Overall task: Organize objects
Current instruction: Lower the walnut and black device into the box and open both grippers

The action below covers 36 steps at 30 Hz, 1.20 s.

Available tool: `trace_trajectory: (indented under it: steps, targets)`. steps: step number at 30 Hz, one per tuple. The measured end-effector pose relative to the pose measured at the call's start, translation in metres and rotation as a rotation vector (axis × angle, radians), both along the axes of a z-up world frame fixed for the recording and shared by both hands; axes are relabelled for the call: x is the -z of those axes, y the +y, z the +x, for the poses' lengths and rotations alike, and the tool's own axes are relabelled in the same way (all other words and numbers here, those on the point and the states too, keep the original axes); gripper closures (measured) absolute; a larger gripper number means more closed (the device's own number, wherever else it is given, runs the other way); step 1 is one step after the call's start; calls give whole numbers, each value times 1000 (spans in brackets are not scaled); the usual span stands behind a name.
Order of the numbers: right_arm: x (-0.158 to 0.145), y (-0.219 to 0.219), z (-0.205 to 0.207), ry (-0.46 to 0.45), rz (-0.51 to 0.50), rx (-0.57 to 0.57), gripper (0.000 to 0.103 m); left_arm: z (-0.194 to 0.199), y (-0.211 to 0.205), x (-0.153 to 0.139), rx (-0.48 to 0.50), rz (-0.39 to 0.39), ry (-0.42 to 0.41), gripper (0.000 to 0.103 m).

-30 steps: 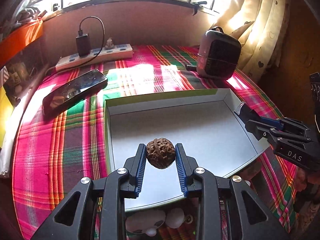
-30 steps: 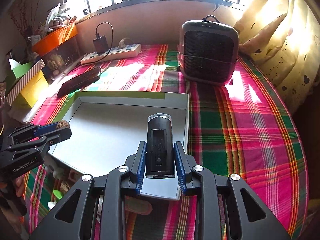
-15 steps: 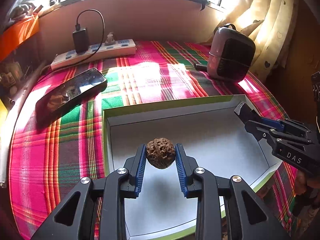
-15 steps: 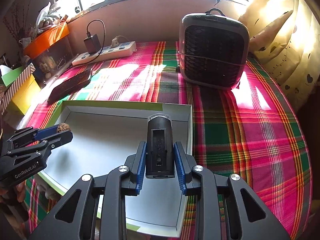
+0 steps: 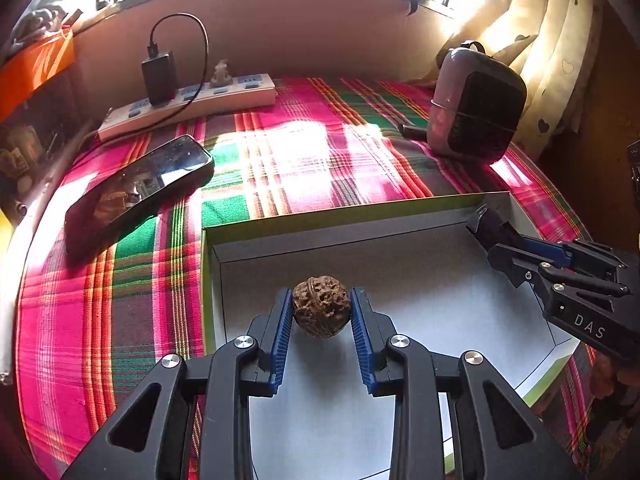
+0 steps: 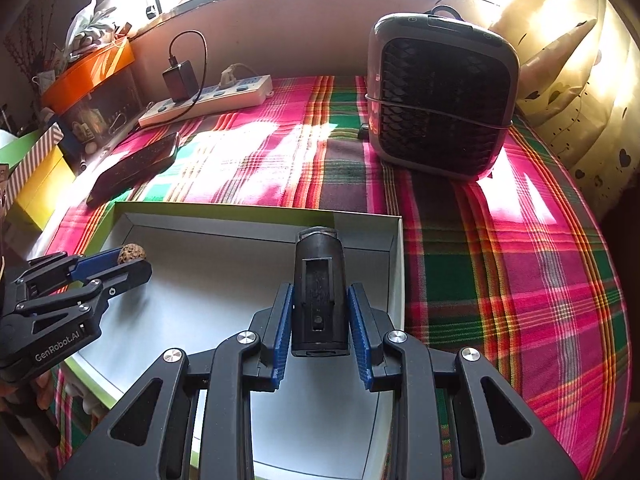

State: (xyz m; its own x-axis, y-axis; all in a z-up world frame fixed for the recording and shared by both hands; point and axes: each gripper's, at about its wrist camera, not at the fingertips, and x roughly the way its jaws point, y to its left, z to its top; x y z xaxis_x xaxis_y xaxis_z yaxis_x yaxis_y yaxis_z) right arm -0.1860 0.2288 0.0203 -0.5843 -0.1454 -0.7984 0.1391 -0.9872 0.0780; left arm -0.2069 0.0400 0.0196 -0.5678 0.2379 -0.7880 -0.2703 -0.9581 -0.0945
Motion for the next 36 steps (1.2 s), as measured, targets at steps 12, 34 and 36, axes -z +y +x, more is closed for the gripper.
trace_trajectory:
  steps: [12,34,36]
  targets:
    - [2,-3,-1,6,7,-2,74,-5,1,1,-3,-6,7,75]
    - [4,-7,0,5,16,2,74,-7,4,0,3,-14,15,72]
    - [4,-7,0,4,15,2,74,-6,4,0,4,-11,16,69]
